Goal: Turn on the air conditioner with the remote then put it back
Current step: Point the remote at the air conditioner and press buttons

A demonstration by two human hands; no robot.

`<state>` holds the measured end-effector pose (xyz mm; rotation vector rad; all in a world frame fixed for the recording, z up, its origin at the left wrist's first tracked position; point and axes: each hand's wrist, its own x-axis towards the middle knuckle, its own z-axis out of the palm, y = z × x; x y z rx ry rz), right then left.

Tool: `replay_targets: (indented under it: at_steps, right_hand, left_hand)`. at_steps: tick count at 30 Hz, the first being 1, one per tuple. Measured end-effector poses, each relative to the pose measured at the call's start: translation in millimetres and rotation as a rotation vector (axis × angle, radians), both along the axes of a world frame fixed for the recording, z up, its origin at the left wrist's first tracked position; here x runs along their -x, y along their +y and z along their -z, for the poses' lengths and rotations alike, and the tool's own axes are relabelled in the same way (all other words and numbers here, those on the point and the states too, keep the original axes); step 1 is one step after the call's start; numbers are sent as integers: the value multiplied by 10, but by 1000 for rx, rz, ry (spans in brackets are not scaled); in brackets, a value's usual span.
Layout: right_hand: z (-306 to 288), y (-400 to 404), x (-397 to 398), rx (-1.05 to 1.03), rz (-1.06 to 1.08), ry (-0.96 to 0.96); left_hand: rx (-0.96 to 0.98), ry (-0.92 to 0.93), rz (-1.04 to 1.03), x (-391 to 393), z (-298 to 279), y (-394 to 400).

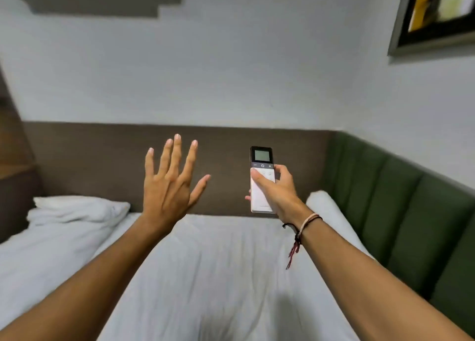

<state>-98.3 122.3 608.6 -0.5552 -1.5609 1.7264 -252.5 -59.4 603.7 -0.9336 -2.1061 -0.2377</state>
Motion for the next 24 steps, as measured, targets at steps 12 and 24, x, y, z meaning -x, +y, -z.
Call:
replay_targets:
  at_steps: [12,24]
  right_hand:
    - [-1939,-1093,894,-53,-358,187]
    - [-2508,-2012,1062,-161,-460,218]
  left_hand:
    - [-96,153,-186,376,-1768,-1243]
    - [-171,231,-320,321,-2291,-2209]
